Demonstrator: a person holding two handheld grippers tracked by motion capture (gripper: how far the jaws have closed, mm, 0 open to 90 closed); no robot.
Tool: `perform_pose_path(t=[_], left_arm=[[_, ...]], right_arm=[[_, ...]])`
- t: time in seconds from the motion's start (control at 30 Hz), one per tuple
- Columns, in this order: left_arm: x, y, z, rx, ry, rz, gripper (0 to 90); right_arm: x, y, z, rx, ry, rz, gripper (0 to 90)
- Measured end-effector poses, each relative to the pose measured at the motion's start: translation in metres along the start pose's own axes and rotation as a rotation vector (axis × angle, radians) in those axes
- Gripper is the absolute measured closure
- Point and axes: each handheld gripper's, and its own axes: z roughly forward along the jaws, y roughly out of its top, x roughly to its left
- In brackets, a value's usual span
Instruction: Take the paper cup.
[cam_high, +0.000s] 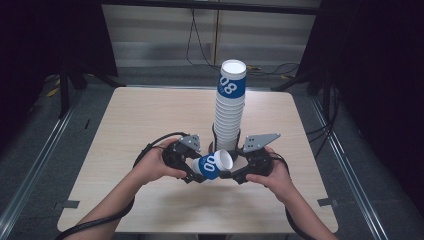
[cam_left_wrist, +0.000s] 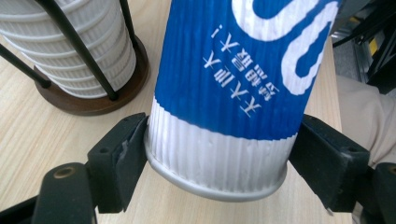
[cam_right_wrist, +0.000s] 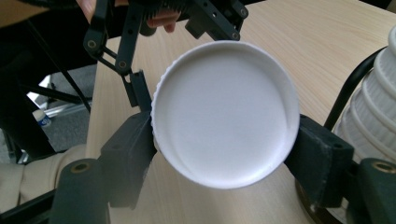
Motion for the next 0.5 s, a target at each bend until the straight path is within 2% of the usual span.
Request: perform_pose_path(t=[0.1,0.13,0.27,0.3,0.37,0.5], left_arm=[[0.0,0.0026,-0.0014,0.039,0.003,0.011,22.0],[-0.0007,0.0026,-0.0005,0.033,0.017,0.012,22.0],[-0.0015,0.0049,-0.0009,0.064,0.025,0.011,22.0],[-0.0005,0.0066,-0.0023,0.102,0.012,0.021,22.0],[-0.0018,0.0073,-0.0012,0.111,0.043,0.025,22.0],[-0.0019,0.0095,-0.0016,0.124,0.039,0.032,22.0]], right_arm=[[0.0,0.0012,0.0003,0.025,0.001,-0.007,23.4],[-0.0001,0.0019,0.0012,0.049,0.004,-0.005,22.1],[0.0003,0.0037,0.0021,0.087,0.001,-0.015,21.8],[0.0001,0.0042,0.0021,0.099,0.005,-0.015,21.1],[-0.0001,0.0058,0.0024,0.132,-0.004,-0.034,20.1],[-0.0003,0.009,0.0022,0.169,-0.002,-0.033,19.0]])
